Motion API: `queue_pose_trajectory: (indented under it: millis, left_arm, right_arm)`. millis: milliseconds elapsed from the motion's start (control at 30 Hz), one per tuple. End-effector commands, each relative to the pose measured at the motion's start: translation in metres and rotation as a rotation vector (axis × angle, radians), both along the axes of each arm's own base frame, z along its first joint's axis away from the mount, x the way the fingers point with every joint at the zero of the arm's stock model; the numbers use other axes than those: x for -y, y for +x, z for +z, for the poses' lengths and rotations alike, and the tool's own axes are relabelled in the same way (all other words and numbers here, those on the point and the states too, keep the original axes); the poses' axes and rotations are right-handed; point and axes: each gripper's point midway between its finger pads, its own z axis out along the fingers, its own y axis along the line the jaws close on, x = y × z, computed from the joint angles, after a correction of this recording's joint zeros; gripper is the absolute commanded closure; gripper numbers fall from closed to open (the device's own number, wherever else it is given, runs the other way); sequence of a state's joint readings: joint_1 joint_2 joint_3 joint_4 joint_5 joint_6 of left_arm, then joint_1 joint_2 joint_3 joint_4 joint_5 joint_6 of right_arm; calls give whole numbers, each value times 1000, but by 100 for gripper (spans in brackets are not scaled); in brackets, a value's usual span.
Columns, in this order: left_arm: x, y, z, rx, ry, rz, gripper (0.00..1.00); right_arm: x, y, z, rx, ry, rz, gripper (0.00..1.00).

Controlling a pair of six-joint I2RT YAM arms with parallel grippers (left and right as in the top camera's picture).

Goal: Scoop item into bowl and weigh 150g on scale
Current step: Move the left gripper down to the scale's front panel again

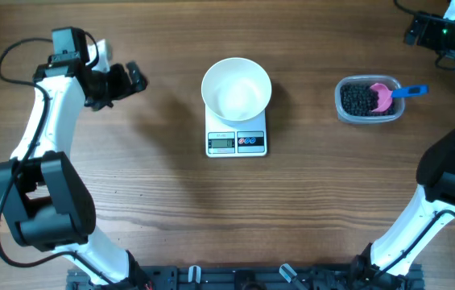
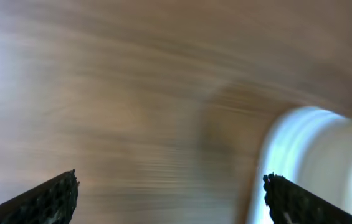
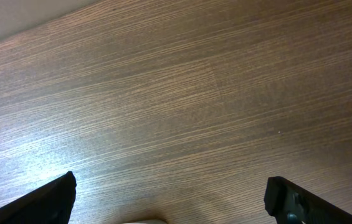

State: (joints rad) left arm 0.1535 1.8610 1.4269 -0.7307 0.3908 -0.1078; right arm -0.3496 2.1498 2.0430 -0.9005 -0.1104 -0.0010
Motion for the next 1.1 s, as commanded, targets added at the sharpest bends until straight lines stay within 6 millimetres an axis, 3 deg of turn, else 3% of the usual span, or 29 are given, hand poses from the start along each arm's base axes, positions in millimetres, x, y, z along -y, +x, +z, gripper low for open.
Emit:
queue_pose_trajectory:
  millis: [0,167,367,467,633,800,933,1067]
  left_arm:
    - [57,-9,60,203,-198,-298,0]
    - [91,-33,79,254,-25,-487,0]
    - [154,-61,68,198,13,-646,0]
    - [178,-75,52,128,76,-673,0]
    - [193,-103,21,-13,221,-713,0]
    - [212,-137,-14,-145,222,-758,0]
    - [201,-152,-38,-233,251,-662,0]
    - [184,-145,-50,-251,289,-554,0]
  right_arm:
    - [1,5,-3,1,-4,-7,1]
    - [1,5,-3,1,-5,-7,0]
    - [1,5,-3,1,-5,-7,0]
    - [1,5,-3,1,-5,-7,0]
    - [1,5,-3,1,-4,-7,0]
    - [1,5,-3,1,-4,-7,0]
    - [1,5,-3,1,-5,-7,0]
    - [1,5,-3,1,-5,-7,0]
